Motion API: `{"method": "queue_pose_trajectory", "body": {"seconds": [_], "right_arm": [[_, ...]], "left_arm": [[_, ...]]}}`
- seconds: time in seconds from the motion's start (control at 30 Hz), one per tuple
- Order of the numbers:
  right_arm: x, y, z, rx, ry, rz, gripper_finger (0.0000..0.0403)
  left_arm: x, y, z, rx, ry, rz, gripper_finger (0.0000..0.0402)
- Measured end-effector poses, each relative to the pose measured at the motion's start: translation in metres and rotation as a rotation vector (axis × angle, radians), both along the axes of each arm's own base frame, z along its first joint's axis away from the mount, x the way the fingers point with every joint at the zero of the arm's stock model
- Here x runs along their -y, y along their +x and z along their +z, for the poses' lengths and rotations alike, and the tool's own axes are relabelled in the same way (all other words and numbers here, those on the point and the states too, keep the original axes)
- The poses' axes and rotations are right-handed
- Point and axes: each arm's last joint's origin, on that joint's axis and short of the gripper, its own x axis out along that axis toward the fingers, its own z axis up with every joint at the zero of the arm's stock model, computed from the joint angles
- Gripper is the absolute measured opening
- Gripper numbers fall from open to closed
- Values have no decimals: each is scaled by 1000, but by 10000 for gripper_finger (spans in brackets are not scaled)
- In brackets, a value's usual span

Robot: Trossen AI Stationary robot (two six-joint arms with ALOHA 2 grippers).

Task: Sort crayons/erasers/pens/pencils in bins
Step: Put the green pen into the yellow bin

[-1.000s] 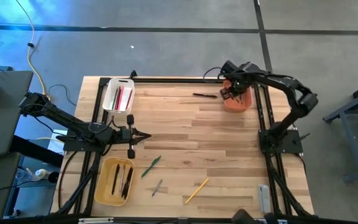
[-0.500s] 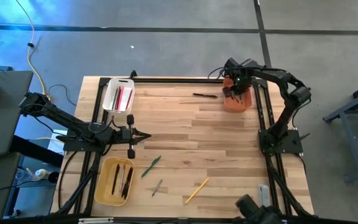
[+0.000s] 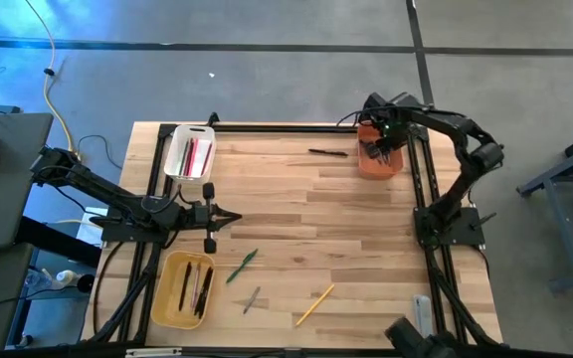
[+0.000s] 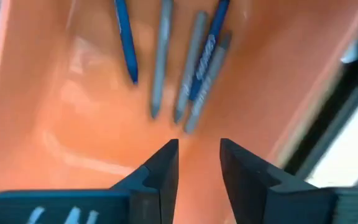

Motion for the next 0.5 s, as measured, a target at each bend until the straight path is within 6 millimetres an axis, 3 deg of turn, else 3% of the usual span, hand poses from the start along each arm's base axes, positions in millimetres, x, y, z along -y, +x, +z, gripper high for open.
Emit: {"method": "queue_pose_trajectory", "body": {"seconds": [0.17, 0.3, 0.5], "right_arm": [[-19, -7, 39, 79, -103, 88, 70], [-40, -3, 65, 281, -298, 217, 18], [-79, 2, 58, 743, -512, 436, 11]], "left_arm": [[0, 0, 0, -4, 4, -2, 0], [0, 0, 0, -5, 4, -2, 0], [0, 0, 0, -6, 10, -20, 0]]}}
